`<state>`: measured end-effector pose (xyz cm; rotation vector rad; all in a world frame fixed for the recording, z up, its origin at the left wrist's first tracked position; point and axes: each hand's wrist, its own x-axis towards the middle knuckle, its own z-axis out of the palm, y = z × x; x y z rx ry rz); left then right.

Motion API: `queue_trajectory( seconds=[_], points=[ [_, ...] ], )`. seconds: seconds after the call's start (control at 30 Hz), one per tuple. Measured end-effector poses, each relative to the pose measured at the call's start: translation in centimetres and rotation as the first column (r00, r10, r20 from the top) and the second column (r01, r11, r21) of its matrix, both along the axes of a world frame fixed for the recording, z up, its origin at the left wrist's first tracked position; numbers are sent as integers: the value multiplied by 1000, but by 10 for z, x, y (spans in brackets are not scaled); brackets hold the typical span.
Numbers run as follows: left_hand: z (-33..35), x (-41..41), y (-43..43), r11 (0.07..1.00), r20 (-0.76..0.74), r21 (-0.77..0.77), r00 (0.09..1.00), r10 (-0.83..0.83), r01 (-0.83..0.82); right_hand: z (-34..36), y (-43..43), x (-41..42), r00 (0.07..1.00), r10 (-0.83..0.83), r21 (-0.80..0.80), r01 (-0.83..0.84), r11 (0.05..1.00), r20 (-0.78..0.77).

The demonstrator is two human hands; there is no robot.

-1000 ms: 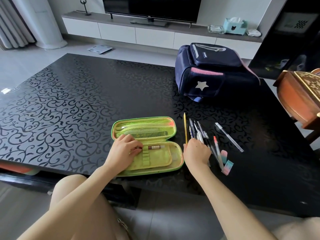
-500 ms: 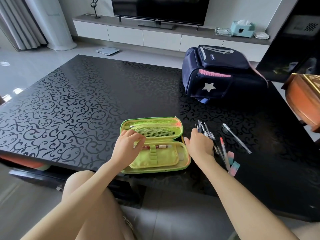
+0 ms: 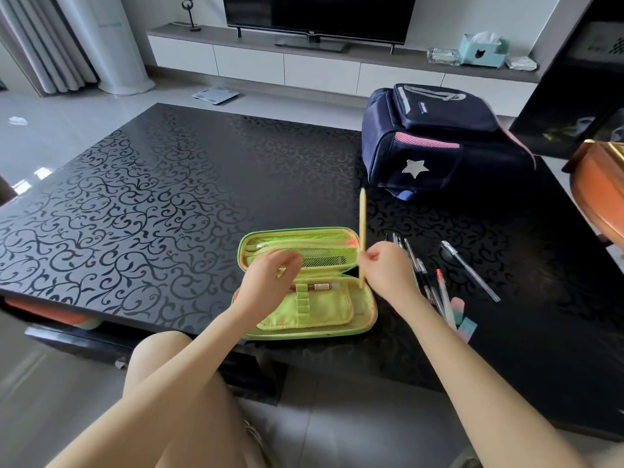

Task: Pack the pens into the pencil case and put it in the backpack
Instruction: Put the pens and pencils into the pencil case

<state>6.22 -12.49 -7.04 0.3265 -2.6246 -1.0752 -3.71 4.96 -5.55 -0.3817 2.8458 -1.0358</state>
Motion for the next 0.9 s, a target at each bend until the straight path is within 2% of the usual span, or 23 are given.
queue_trajectory(
  seconds=[0.07, 0.13, 0.2, 0.23, 0.27, 0.3, 0.33, 0.37, 0.4, 0.43, 0.47, 0.6, 0.73, 0.9],
  points=[
    [15, -1, 16, 946, 29, 323, 999, -45, 34, 7, -10, 35, 982, 187, -132, -180, 975, 40],
    [21, -1, 32, 737, -54, 672, 998, -45, 69, 4, -20, 58, 952, 298, -170, -284, 944, 62],
    [22, 3, 35, 538, -71, 843, 996, 50, 33, -3, -23, 68, 936, 338, -216, -311, 926, 100],
    [23, 6, 32, 482, -53, 876, 994, 96, 0, -7, -22, 69, 934, 342, -221, -315, 923, 99],
    [22, 9, 26, 481, -44, 877, 990, 132, -25, -10, -19, 69, 939, 335, -207, -314, 927, 78],
    [21, 13, 17, 585, -50, 810, 987, 154, -50, -14, -14, 68, 948, 317, -174, -306, 936, 39],
    [17, 19, 5, 770, -82, 635, 986, 145, -60, -20, -8, 65, 956, 293, -123, -292, 948, -9],
    [12, 25, -8, 932, -111, 357, 988, 109, -62, -26, -1, 62, 962, 268, -63, -271, 960, -60],
    [6, 32, -21, 996, -133, 68, 989, 61, -53, -32, 6, 59, 965, 243, -14, -245, 969, -104],
    [-1, 39, -32, 992, -128, -122, 992, 10, -25, -37, 11, 56, 966, 223, 15, -223, 975, -134],
    [-7, 46, -42, 977, -94, -214, 995, -35, 14, -42, 16, 54, 963, 211, 34, -208, 977, -168],
    [-29, 56, -63, 938, -33, -334, 993, -111, 93, -51, 19, 56, 916, 258, 121, -232, 965, -307],
    [-33, 42, -52, 909, -25, -394, 987, -156, 134, -54, 16, 58, 898, 273, 142, -238, 961, -344],
    [-35, 24, -27, 927, -40, -338, 981, -188, 164, -55, 17, 59, 901, 275, 129, -245, 961, -335]
  ],
)
